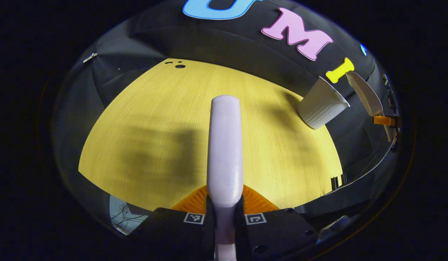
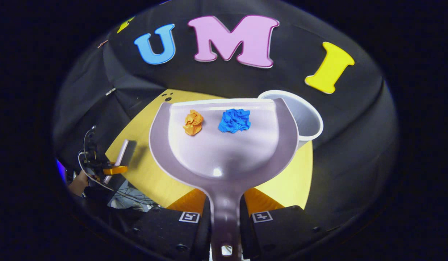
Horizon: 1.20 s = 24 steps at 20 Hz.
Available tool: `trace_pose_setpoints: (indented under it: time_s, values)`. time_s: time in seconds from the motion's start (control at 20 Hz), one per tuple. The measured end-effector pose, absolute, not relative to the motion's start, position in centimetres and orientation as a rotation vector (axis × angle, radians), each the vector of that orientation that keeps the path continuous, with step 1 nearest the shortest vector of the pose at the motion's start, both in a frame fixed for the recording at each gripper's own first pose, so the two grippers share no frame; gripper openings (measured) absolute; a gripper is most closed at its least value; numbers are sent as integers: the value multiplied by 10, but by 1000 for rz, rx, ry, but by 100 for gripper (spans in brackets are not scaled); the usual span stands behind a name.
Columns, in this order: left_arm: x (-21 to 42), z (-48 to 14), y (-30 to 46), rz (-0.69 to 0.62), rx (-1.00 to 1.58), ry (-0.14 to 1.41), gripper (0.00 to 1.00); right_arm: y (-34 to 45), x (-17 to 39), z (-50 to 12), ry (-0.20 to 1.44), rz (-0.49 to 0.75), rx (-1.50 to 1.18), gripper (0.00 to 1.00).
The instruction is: Pick up the small broom and dustpan from the desktop, sweep the trash into the dustpan with the broom, and then empty the trash into the garbage bin.
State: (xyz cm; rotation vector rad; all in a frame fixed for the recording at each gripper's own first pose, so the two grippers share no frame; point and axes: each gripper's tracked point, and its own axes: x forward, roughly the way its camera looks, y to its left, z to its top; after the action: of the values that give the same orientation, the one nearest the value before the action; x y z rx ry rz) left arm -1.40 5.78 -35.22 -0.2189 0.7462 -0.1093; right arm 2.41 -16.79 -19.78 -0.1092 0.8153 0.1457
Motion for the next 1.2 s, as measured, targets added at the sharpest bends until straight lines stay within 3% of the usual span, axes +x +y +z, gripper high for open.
trace_pose_setpoints:
  time_s: [0.1,0.4,0.6,0.65,0.7,0.9,1.05,1.2]
  values:
    - [-9,-349,62,-97,-226,742,26,-175,35,-192,796,102,-66,34]
    - [5,-332,72,-99,-243,746,28,-203,51,-188,798,-58,9,37]
    - [16,-326,72,-92,-218,762,26,-199,55,-199,821,-138,-63,37]
    - [18,-325,73,-81,-221,759,26,-200,56,-197,824,-155,-79,41]
    - [20,-322,72,-77,-230,755,26,-203,58,-194,820,-179,-107,37]
    - [26,-317,70,-88,-228,768,26,-218,58,-199,811,-280,-214,37]
    - [33,-315,64,-89,-206,774,26,-226,60,-196,813,-316,-331,41]
    - [35,-316,58,-99,-208,781,26,-233,64,-187,782,-332,-488,37]
